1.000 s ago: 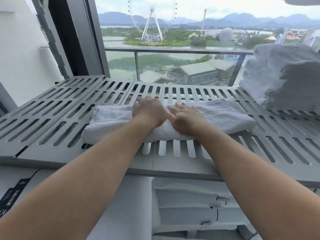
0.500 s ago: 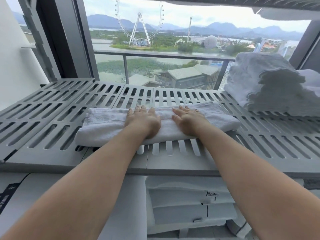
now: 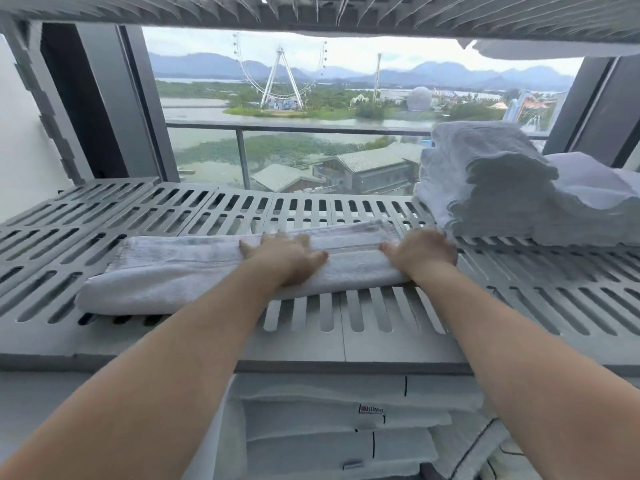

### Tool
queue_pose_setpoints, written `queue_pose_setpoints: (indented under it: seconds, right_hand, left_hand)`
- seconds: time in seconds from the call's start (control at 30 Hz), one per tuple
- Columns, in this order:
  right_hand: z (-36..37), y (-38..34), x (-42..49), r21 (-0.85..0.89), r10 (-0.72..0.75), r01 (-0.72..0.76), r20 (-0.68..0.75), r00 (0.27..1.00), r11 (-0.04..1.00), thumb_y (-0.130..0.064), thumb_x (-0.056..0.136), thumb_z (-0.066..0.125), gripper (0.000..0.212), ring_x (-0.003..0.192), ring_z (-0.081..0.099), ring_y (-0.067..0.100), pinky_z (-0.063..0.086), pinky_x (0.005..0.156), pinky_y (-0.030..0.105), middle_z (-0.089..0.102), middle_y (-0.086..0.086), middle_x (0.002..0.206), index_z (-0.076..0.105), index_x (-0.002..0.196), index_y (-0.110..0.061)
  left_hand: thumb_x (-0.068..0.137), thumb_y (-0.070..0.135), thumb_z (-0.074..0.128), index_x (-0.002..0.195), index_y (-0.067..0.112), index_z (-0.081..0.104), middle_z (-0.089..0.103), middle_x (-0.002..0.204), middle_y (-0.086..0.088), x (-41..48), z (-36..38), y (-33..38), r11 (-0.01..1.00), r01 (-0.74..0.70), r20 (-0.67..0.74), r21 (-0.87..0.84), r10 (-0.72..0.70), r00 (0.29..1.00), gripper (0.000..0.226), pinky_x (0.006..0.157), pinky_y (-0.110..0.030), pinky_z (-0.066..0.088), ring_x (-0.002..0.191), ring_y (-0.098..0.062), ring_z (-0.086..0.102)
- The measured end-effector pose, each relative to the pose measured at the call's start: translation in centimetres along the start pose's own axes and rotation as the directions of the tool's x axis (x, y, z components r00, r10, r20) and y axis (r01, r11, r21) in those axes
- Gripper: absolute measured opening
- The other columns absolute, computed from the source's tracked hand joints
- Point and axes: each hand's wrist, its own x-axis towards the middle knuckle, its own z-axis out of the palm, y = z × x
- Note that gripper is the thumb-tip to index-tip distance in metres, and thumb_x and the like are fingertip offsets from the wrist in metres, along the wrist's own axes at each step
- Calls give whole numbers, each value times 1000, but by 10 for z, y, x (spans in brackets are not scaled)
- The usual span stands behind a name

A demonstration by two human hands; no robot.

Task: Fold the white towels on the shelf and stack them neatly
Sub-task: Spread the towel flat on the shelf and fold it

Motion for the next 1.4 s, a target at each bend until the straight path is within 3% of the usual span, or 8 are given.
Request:
queue_pose_setpoints:
  seconds: [0.13, 0.5, 0.7, 0.87, 1.03, 1.23, 1.3, 1.4]
  right_hand:
    - [8, 6, 12, 120, -54, 49, 31, 998, 991, -80, 80, 49, 83, 113, 59, 34, 48, 90, 39, 64, 15, 121, 64, 117, -8]
    - [17, -13, 12, 378, -242, 241, -45, 969, 894, -54, 85, 64, 58, 107, 63, 32, 45, 82, 35, 68, 12, 113, 61, 121, -8]
    - [12, -6, 17, 838, -178, 97, 1, 984, 538, -38, 83, 73, 44, 95, 65, 24, 49, 79, 35, 68, 4, 105, 58, 115, -12]
    - [6, -12, 14, 979, -176, -187, 200, 964, 86, -22, 79, 82, 80, 106, 67, 24, 57, 93, 42, 61, 8, 126, 38, 145, -13]
    - [1, -31, 14, 957, -88, -290, 291, 953, 24, -25, 90, 69, 33, 96, 72, 30, 57, 92, 44, 72, 11, 103, 64, 116, -6]
    - [-4, -37, 15, 963, -56, -255, 251, 966, -90, -14, 88, 67, 32, 91, 73, 27, 62, 82, 39, 73, 13, 105, 64, 118, -5]
    - [-8, -38, 14, 960, -45, -245, 241, 969, -135, -15, 88, 68, 46, 98, 71, 29, 60, 88, 45, 70, 15, 116, 57, 131, -6]
    - [-17, -53, 4, 954, -80, -235, 223, 971, -189, -17, 90, 66, 58, 104, 70, 31, 60, 88, 46, 65, 16, 125, 45, 144, -10]
  left_hand:
    - [88, 82, 7, 157, 46, 1, -1, 169, -6, 3, 13, 11, 1000, 22, -31, 8, -22, 999, 78, 114, -72, -9, 154, -32, -6]
    - [90, 80, 8, 155, 49, 1, 0, 169, 0, -1, 18, 12, 999, 39, -84, -8, -40, 996, 72, 119, -65, -6, 155, -23, -4]
    - [87, 84, 9, 154, 53, 3, 4, 169, -1, 0, 16, 11, 999, 48, -94, 10, -47, 994, 74, 120, -63, -4, 156, -22, 1]
    - [87, 84, 11, 155, 51, 9, 8, 169, -2, -1, 17, 13, 999, 47, -106, 22, -45, 993, 76, 121, -63, -1, 155, -23, 6]
    - [93, 77, 16, 155, 51, 18, 17, 168, 0, -7, 13, 20, 997, 63, -131, 35, -58, 990, 67, 121, -57, 16, 154, -23, 16]
    - [98, 69, 21, 150, 46, 35, 35, 160, 6, -21, -3, 0, 995, 94, -119, 15, -92, 989, 59, 108, -51, 37, 146, -22, 33]
    - [91, 79, 19, 149, 48, 35, 37, 159, 1, -27, -8, -29, 969, 232, -81, 81, -225, 971, 67, 109, -56, 33, 146, -28, 32]
    - [78, 93, 6, 156, 50, 10, 8, 169, -6, -35, 3, -52, 929, 359, -16, 92, -359, 933, 89, 119, -66, 4, 154, -36, 3]
